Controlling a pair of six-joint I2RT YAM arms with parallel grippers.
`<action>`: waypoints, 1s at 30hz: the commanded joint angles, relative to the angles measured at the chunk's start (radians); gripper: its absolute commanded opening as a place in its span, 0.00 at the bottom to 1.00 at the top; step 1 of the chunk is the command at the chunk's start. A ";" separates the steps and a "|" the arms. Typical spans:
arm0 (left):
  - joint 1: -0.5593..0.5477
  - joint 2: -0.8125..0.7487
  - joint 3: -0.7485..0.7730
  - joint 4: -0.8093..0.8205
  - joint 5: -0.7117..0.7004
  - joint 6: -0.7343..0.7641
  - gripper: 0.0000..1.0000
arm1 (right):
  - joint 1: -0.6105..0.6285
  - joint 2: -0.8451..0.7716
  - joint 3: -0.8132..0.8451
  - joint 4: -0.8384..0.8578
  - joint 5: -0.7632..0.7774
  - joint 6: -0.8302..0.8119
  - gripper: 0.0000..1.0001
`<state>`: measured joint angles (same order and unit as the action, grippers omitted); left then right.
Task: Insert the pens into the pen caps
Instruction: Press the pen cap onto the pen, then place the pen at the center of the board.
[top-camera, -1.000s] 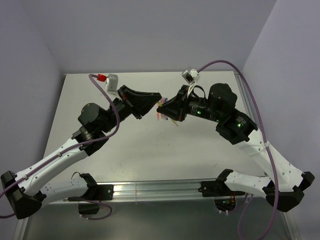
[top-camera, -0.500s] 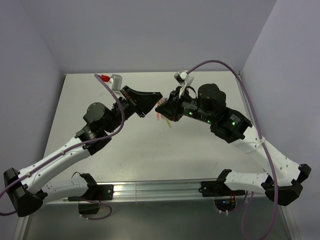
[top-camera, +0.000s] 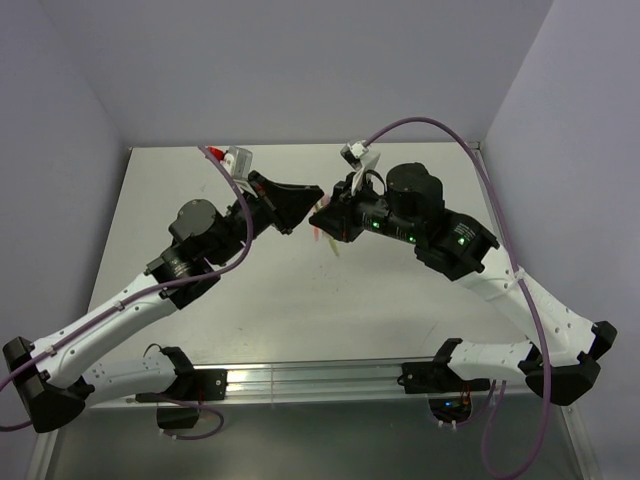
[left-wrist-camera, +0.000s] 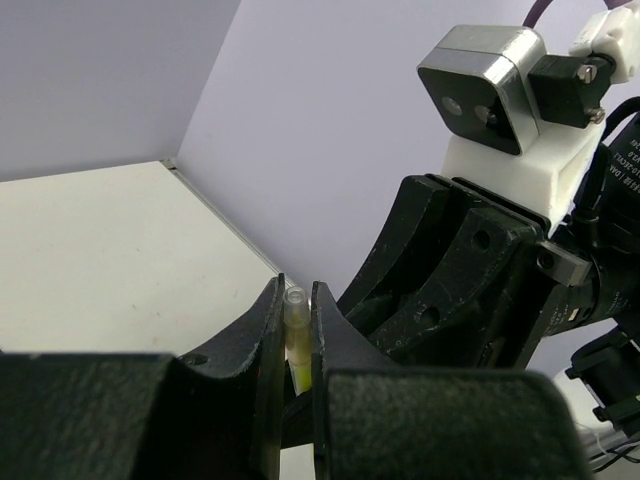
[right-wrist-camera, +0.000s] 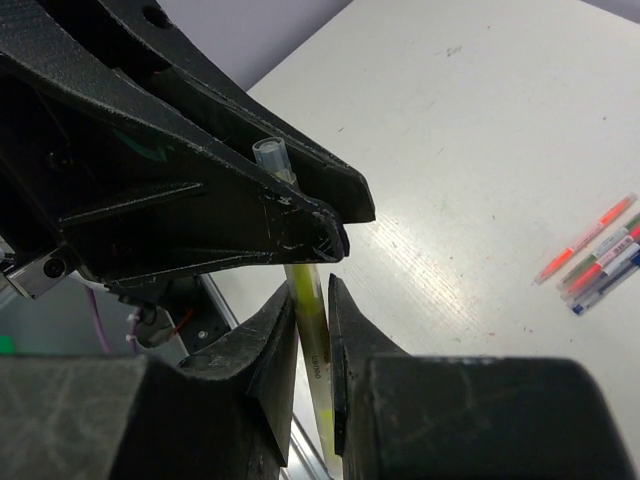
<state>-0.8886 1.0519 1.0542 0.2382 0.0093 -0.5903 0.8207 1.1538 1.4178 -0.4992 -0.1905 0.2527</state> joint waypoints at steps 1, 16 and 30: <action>-0.015 -0.010 0.053 -0.119 0.147 0.053 0.00 | -0.052 0.006 0.073 0.153 0.203 0.003 0.20; 0.088 0.102 0.205 -0.160 0.130 0.170 0.00 | -0.054 -0.052 0.009 0.094 0.105 -0.050 0.47; 0.158 0.270 0.348 -0.310 0.000 0.247 0.00 | -0.057 -0.160 -0.071 0.053 0.272 -0.036 0.49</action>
<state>-0.7433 1.2991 1.3499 -0.0311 0.0525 -0.3798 0.7715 1.0157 1.3651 -0.4599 -0.0078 0.2127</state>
